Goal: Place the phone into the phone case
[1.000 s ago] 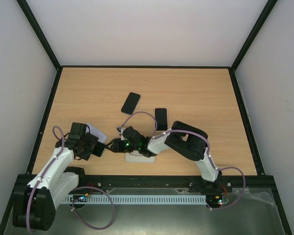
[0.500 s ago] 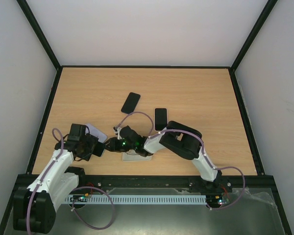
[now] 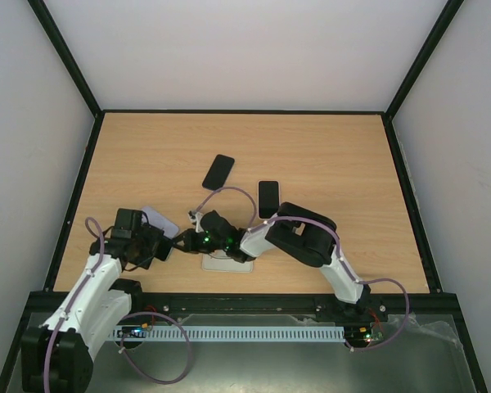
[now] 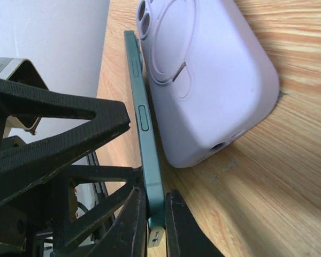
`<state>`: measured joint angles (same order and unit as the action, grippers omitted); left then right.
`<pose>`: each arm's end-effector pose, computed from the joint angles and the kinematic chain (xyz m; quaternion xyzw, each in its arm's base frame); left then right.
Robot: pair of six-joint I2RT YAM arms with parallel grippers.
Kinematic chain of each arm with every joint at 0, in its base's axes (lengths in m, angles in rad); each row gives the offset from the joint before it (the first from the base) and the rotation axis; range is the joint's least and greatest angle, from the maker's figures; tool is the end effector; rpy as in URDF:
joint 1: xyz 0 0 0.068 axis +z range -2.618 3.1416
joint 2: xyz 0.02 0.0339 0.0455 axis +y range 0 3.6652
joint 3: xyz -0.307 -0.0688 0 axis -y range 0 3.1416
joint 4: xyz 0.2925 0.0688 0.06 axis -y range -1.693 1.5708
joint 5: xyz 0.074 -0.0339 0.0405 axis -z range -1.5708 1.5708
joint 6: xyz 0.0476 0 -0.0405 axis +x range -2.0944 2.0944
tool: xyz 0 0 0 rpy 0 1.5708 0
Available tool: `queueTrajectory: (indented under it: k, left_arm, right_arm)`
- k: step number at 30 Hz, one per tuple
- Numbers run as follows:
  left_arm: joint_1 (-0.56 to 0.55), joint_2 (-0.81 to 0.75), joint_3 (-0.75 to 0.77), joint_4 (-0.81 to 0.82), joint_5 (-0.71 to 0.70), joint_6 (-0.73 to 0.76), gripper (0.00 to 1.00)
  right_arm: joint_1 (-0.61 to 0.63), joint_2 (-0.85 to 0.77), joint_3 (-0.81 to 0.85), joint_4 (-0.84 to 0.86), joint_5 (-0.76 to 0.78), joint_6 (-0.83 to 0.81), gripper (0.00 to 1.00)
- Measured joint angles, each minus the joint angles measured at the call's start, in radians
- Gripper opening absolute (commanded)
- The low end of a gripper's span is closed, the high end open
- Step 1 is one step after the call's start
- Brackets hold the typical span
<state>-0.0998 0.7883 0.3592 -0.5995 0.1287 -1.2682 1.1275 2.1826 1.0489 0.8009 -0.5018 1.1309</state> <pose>0.1556 -0.0217 0.1603 -0.5159 0.8115 -0.2169 0.1680 0.1869 0.4469 0.0874 -0.1427 0.7892 0.5946 0.0574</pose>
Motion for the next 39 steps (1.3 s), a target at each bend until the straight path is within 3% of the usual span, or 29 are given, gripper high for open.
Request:
queueTrajectory:
  k: [10,19,29,39]
  left_arm:
    - [0.000,-0.114,0.000,-0.021,0.010,-0.002,0.91]
    - [0.000,-0.212,0.039,-0.051,0.015,0.057,0.89]
    - [0.000,-0.207,0.054,-0.056,0.042,0.188,0.85]
    - [-0.068,-0.146,0.047,0.011,0.085,0.278,0.80]
  right_arm:
    - [-0.002,-0.064,-0.069,0.020,0.008,-0.005,0.02]
    - [-0.045,-0.214,-0.232,0.027,0.008,-0.008,0.02]
    - [-0.167,-0.459,-0.447,0.006,0.013,-0.032,0.02]
    - [-0.199,-0.906,-0.521,-0.466,0.067,-0.257,0.02]
